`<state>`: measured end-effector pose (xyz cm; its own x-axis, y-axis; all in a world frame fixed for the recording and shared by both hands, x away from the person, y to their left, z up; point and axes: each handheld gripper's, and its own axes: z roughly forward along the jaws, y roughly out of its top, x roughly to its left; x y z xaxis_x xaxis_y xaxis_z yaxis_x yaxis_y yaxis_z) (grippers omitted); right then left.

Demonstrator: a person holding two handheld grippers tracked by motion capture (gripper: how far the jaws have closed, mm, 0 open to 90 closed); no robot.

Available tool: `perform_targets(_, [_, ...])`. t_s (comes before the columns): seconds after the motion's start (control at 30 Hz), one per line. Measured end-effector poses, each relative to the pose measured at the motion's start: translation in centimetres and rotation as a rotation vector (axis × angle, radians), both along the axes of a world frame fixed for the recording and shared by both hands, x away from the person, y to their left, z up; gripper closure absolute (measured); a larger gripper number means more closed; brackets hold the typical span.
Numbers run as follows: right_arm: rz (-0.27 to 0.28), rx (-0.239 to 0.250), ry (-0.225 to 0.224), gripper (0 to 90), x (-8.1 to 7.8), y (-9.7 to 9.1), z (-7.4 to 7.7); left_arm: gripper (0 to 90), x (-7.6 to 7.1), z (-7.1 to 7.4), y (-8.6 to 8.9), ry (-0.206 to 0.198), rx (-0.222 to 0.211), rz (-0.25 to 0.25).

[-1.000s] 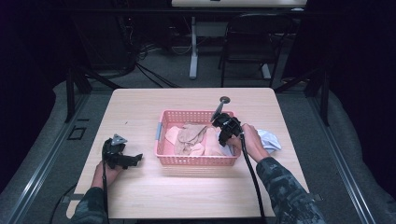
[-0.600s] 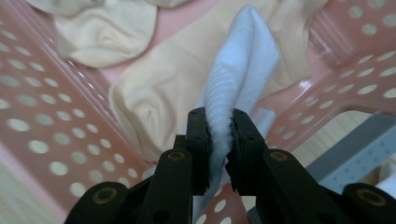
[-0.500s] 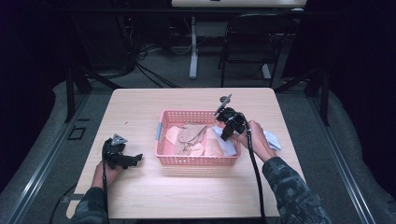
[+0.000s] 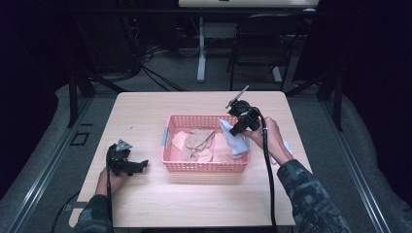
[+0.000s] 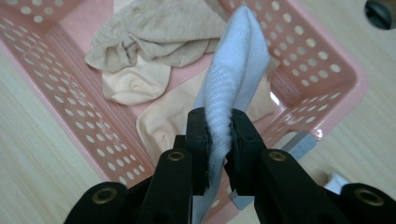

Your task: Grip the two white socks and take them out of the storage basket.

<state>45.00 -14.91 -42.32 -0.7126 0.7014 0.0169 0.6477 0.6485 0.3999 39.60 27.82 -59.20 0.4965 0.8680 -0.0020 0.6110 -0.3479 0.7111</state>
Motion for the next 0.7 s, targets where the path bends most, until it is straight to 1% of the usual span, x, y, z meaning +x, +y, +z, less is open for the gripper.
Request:
perform_targets(0.13, [-0.003,0.024,-0.024,79.8,-0.2,-0.3,1.2,0.1,0.0,0.0,0.0,0.0,0.0,0.0])
perform_targets(0.2, [0.001,0.023,-0.035,79.8,-0.2,-0.5,1.9,0.1,0.0,0.0,0.0,0.0,0.0,0.0])
perform_targets(0.27, [0.006,0.027,-0.034,79.8,-0.2,-0.6,2.4,0.1,0.0,0.0,0.0,0.0,0.0,0.0])
perform_targets(0.33, [-0.002,0.04,-0.044,79.8,-0.3,-0.6,2.7,0.1,0.0,0.0,0.0,0.0,0.0,0.0])
perform_targets(0.53, [0.003,0.041,-0.055,79.8,-0.4,-0.7,3.8,0.1,0.0,0.0,0.0,0.0,0.0,0.0])
perform_targets(0.7, [0.01,0.044,-0.074,79.8,-0.7,-0.9,5.1,0.1,0.0,0.0,0.0,0.0,0.0,0.0])
